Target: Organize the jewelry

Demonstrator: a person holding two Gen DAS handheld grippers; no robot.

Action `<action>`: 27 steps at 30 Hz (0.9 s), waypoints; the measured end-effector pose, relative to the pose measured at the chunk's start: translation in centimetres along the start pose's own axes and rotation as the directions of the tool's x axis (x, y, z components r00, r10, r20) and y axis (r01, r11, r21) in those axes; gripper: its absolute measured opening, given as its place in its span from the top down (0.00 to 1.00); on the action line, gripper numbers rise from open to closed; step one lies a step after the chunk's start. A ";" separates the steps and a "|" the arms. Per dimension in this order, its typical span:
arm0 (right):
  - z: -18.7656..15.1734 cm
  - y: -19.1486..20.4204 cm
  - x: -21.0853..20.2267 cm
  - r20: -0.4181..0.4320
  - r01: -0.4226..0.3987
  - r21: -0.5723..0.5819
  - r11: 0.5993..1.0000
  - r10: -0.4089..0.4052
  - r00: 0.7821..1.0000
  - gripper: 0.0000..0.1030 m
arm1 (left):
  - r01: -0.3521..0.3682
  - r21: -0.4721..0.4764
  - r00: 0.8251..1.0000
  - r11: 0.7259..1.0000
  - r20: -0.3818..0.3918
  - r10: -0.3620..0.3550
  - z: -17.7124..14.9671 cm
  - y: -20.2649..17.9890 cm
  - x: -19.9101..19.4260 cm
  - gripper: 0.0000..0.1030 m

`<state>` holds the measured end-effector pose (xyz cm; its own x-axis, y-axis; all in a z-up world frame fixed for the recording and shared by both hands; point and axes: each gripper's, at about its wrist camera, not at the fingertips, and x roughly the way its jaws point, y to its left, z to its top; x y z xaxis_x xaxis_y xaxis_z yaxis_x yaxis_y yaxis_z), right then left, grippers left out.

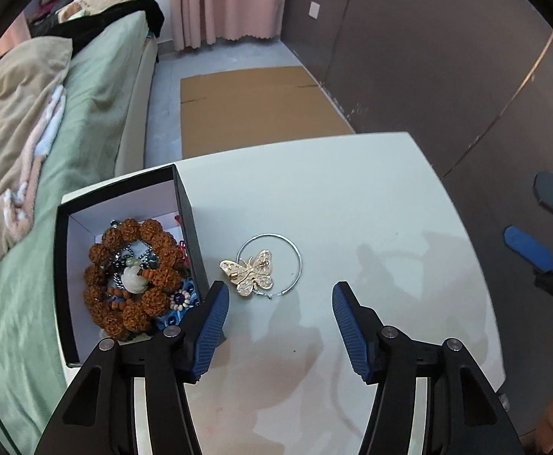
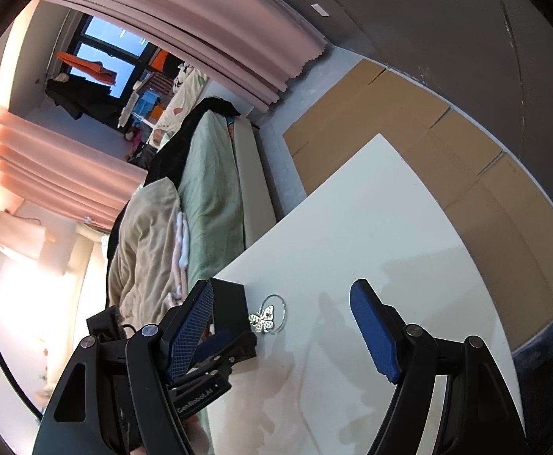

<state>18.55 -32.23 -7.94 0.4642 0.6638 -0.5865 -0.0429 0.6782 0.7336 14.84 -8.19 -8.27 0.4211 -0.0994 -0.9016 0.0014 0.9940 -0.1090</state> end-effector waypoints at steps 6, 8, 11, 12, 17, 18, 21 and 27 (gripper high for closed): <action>0.1 -0.3 -0.1 -0.004 -0.002 0.026 1.000 0.002 1.000 0.27 | -0.108 -0.054 0.994 0.993 -0.031 0.106 -0.1 1.7 -0.2 0.43; 0.0 -0.4 -0.1 -0.003 -0.005 0.032 0.999 0.005 1.000 0.27 | -0.104 -0.087 0.994 0.991 -0.032 0.102 -0.1 2.3 -0.3 0.43; 0.1 -0.4 -0.1 -0.003 -0.006 0.033 0.999 0.006 1.000 0.27 | -0.106 -0.106 0.994 0.989 -0.016 0.105 0.0 2.2 -0.6 0.43; 0.1 -0.4 -0.1 -0.004 -0.006 0.033 0.999 0.007 1.000 0.27 | -0.106 -0.097 0.994 0.990 -0.005 0.106 0.1 1.8 -0.7 0.43; 0.1 -0.7 -0.2 -0.010 -0.013 0.042 0.999 0.013 1.000 0.27 | -0.110 -0.077 0.994 0.991 -0.011 0.110 1.0 0.5 -0.1 0.45; 0.1 -0.8 -0.2 -0.010 -0.013 0.046 0.999 0.013 1.000 0.27 | -0.124 -0.070 0.992 0.990 -0.021 0.123 1.2 0.3 0.2 0.45; 0.4 -1.3 -0.5 -0.006 -0.014 0.061 0.998 0.014 1.000 0.27 | -0.143 -0.057 0.989 0.988 -0.047 0.141 1.6 0.1 1.0 0.45; 0.9 -1.6 -0.7 0.003 -0.026 0.088 0.996 0.026 1.000 0.27 | -0.172 -0.045 0.982 0.984 -0.087 0.168 2.1 -0.1 3.0 0.48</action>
<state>19.10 -34.11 -8.36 0.4654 0.6802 -0.5663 0.0226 0.6305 0.7759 17.98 -8.45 -10.06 0.3345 0.0655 -0.9401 -0.1124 0.9932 0.0292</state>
